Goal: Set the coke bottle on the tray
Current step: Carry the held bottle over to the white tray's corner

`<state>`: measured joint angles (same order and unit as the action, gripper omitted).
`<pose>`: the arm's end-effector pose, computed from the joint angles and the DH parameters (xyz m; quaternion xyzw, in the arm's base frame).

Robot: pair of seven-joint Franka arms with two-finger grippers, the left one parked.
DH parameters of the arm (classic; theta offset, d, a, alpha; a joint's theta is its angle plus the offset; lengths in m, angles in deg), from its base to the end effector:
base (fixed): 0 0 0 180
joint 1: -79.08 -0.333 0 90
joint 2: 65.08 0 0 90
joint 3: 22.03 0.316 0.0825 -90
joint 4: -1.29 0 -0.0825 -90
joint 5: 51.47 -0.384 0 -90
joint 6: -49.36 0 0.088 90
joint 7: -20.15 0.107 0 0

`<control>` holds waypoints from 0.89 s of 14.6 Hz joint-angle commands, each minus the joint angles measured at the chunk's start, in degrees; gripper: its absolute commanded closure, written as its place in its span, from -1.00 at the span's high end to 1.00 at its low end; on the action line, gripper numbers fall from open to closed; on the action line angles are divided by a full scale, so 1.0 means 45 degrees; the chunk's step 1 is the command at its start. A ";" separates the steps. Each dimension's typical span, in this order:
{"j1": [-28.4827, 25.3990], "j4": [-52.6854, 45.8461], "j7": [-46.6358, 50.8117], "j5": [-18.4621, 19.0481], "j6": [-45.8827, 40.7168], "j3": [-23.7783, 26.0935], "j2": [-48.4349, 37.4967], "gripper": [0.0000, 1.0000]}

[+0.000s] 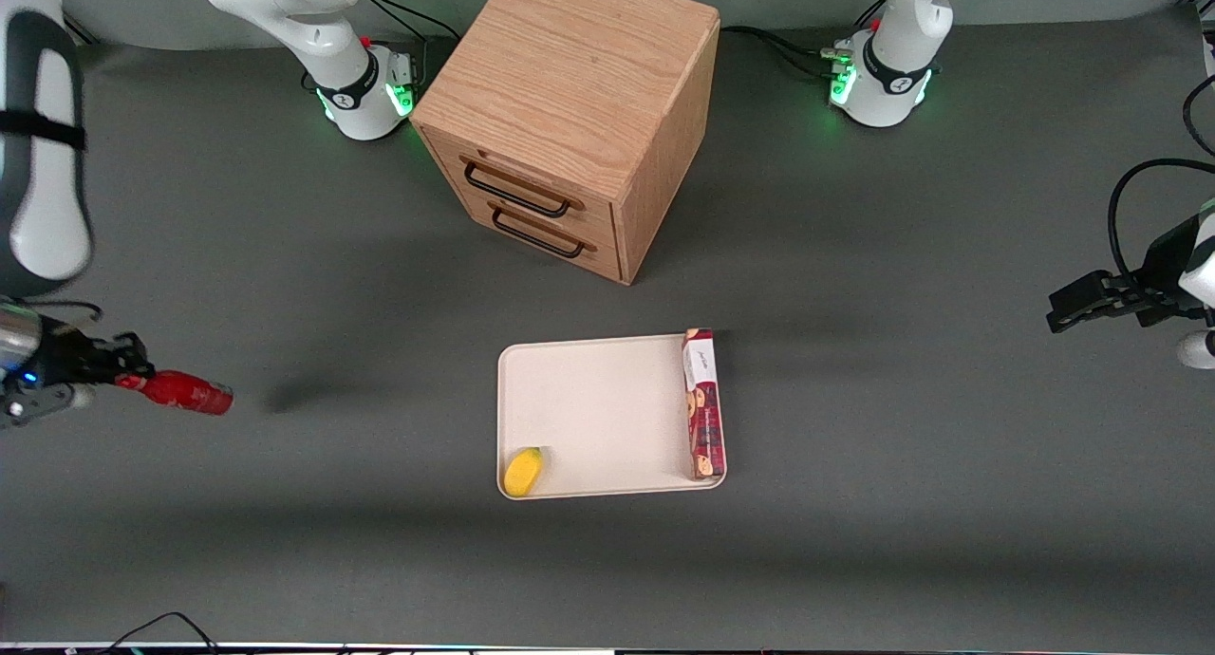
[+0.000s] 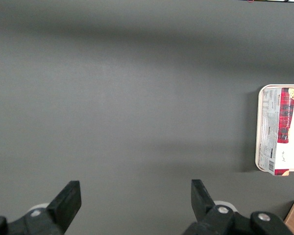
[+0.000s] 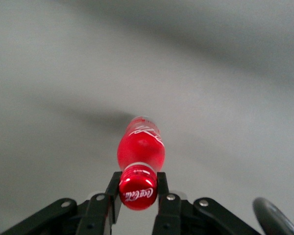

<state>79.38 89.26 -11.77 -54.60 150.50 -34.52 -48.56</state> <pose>0.6304 -0.1226 0.4880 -0.9862 -0.1637 0.0254 0.0059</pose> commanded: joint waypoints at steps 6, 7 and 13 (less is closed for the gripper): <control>-0.0260 -0.4295 0.8988 0.0833 -0.5290 0.5381 -0.0194 -1.00; -0.0260 -0.4276 1.0980 0.0813 -0.5270 0.6378 -0.0039 -1.00; -0.0299 -0.1238 1.7305 0.0969 -0.0514 0.9571 0.1018 -1.00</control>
<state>77.05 77.12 61.35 -50.96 141.21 7.02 -43.96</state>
